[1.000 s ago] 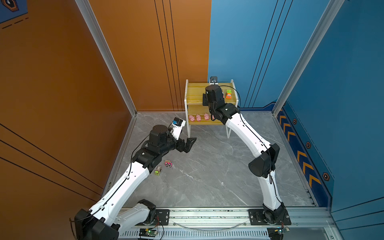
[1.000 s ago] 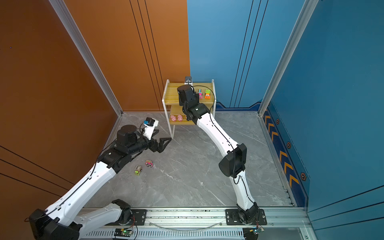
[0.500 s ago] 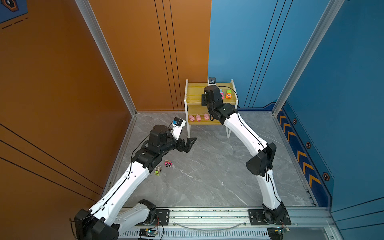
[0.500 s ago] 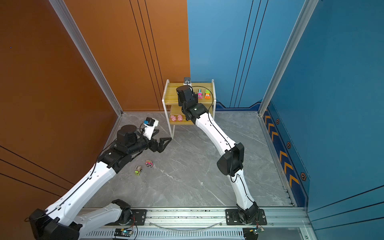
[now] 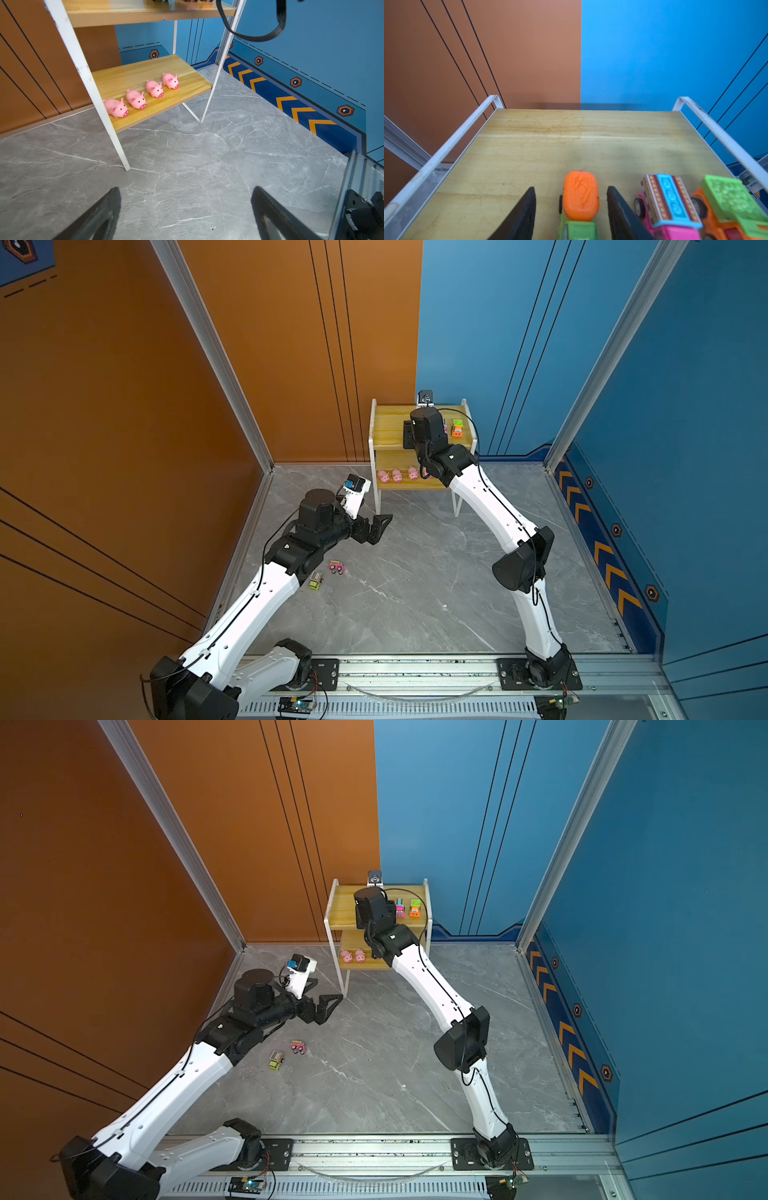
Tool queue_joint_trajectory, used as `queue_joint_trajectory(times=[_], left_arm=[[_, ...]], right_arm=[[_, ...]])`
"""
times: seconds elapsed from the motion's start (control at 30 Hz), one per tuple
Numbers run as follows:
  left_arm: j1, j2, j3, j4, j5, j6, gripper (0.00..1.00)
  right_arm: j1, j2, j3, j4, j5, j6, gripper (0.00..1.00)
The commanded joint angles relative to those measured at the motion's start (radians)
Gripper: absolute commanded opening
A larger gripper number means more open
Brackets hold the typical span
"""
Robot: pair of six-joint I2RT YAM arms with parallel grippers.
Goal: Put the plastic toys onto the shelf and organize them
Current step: 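Lower the mixer truck beside the pink truck and open the right gripper, then withdraw the right gripper from the shelf while the left arm lowers toward the floor trucks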
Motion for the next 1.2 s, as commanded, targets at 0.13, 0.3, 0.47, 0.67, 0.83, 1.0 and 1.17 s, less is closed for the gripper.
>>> queue_joint_trajectory(times=[0.13, 0.3, 0.47, 0.67, 0.83, 1.0, 1.17], left_arm=[[0.027, 0.009, -0.007, 0.010, 0.017, -0.024, 0.98], [0.051, 0.021, -0.012, 0.054, 0.018, -0.052, 0.98], [0.112, 0.046, -0.015, 0.076, 0.001, -0.120, 0.98], [0.187, 0.105, -0.003, 0.052, -0.102, -0.214, 0.98], [0.199, 0.177, 0.057, -0.111, -0.296, -0.306, 0.99], [0.173, 0.198, 0.075, -0.314, -0.435, -0.382, 0.94], [0.127, 0.181, 0.001, -0.430, -0.510, -0.494, 0.91]], right_arm=[[0.016, -0.095, 0.029, 0.028, 0.010, -0.076, 0.67], [0.030, -0.163, 0.014, 0.057, 0.006, -0.127, 0.72], [0.057, -0.304, -0.161, 0.152, -0.016, -0.181, 0.73], [0.130, -0.597, -0.661, 0.380, -0.067, -0.219, 0.73], [0.231, -0.829, -1.134, 0.565, -0.138, -0.222, 0.73], [0.341, -0.939, -1.461, 0.624, -0.202, -0.215, 0.73], [0.362, -0.949, -1.647, 0.645, -0.340, -0.132, 0.72]])
